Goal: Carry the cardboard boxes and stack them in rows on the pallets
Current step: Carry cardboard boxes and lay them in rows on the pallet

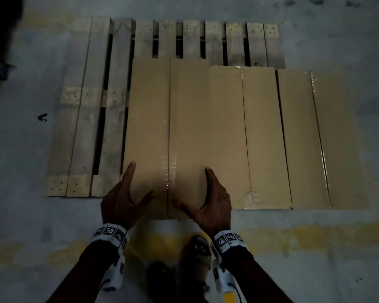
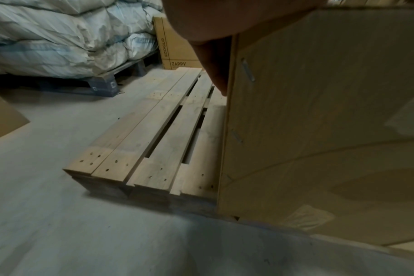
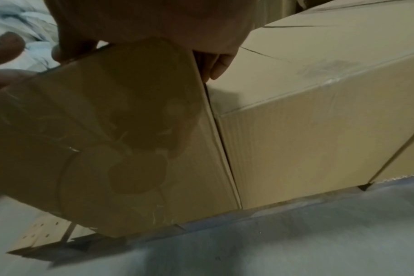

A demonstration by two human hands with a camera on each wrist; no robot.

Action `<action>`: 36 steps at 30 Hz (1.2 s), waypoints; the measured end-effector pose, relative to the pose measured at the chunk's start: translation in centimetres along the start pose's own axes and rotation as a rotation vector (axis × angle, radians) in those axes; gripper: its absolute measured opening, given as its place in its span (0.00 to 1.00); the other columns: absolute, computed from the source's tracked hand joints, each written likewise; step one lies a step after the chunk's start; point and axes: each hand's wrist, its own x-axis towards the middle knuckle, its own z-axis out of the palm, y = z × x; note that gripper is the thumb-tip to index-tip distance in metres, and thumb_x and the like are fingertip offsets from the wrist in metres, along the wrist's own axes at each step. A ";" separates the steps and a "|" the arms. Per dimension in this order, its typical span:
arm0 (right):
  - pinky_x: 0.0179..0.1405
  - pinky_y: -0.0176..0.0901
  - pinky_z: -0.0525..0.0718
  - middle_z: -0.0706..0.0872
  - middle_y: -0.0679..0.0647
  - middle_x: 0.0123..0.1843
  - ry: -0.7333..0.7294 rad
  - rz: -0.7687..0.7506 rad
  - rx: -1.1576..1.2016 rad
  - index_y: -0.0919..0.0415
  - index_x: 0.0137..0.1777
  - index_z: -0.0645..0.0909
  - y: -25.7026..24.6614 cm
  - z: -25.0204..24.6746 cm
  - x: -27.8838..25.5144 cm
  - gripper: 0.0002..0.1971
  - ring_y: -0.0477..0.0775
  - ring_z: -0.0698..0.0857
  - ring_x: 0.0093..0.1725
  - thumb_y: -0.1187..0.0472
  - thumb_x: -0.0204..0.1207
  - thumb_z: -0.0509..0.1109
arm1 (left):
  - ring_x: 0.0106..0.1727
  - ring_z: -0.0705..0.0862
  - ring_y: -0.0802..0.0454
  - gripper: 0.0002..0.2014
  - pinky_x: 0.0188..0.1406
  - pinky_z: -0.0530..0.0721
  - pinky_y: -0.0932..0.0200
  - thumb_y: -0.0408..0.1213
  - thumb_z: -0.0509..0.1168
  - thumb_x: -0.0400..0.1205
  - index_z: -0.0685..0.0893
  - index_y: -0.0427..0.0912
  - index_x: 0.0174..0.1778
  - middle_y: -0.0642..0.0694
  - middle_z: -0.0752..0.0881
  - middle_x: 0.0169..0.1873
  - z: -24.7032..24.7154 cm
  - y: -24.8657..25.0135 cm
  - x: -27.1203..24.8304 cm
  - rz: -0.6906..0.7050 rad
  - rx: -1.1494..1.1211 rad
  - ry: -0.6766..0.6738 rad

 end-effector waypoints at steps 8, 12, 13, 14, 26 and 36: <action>0.79 0.64 0.67 0.70 0.53 0.85 0.014 0.001 -0.194 0.44 0.89 0.56 1.4 1.7 0.3 0.56 0.59 0.71 0.81 0.15 0.66 0.64 | 0.67 0.85 0.39 0.53 0.59 0.85 0.46 0.82 0.54 0.69 0.50 0.66 0.90 0.46 0.80 0.77 2.1 -1.2 0.9 0.012 0.045 -0.037; 0.79 0.66 0.65 0.66 0.59 0.87 0.000 -0.004 -0.255 0.44 0.88 0.57 1.6 2.3 0.0 0.52 0.64 0.68 0.82 0.17 0.70 0.61 | 0.65 0.84 0.37 0.49 0.55 0.84 0.45 0.83 0.50 0.72 0.49 0.67 0.89 0.41 0.81 0.73 2.6 -1.3 1.3 -0.006 0.107 -0.086; 0.79 0.66 0.65 0.66 0.60 0.87 0.008 -0.008 -0.266 0.45 0.88 0.58 1.7 2.5 -0.1 0.51 0.65 0.68 0.82 0.18 0.71 0.61 | 0.65 0.84 0.35 0.49 0.55 0.84 0.43 0.83 0.50 0.72 0.48 0.69 0.89 0.40 0.80 0.72 2.6 -1.2 1.3 -0.020 0.118 -0.103; 0.79 0.66 0.65 0.65 0.60 0.88 0.012 -0.013 -0.281 0.46 0.88 0.59 1.7 2.6 -0.2 0.51 0.65 0.68 0.82 0.18 0.72 0.62 | 0.66 0.83 0.34 0.49 0.56 0.83 0.42 0.83 0.51 0.72 0.47 0.70 0.89 0.39 0.79 0.73 2.6 -1.1 1.3 -0.043 0.116 -0.126; 0.80 0.69 0.67 0.61 0.62 0.90 -0.059 -0.139 -0.396 0.54 0.89 0.60 3.3 2.9 -0.7 0.47 0.67 0.66 0.84 0.26 0.77 0.65 | 0.83 0.65 0.30 0.75 0.77 0.74 0.31 0.60 0.88 0.57 0.32 0.81 0.81 0.34 0.58 0.87 2.8 -3.0 2.2 -0.152 -0.026 -0.490; 0.85 0.69 0.62 0.47 0.54 0.93 -0.317 -0.334 -0.630 0.44 0.92 0.49 8.2 -1.4 0.1 0.62 0.64 0.54 0.90 0.45 0.65 0.87 | 0.67 0.81 0.29 0.73 0.63 0.84 0.29 0.38 0.88 0.65 0.34 0.78 0.83 0.33 0.78 0.70 4.5 -4.6 -0.5 -0.046 0.110 -0.349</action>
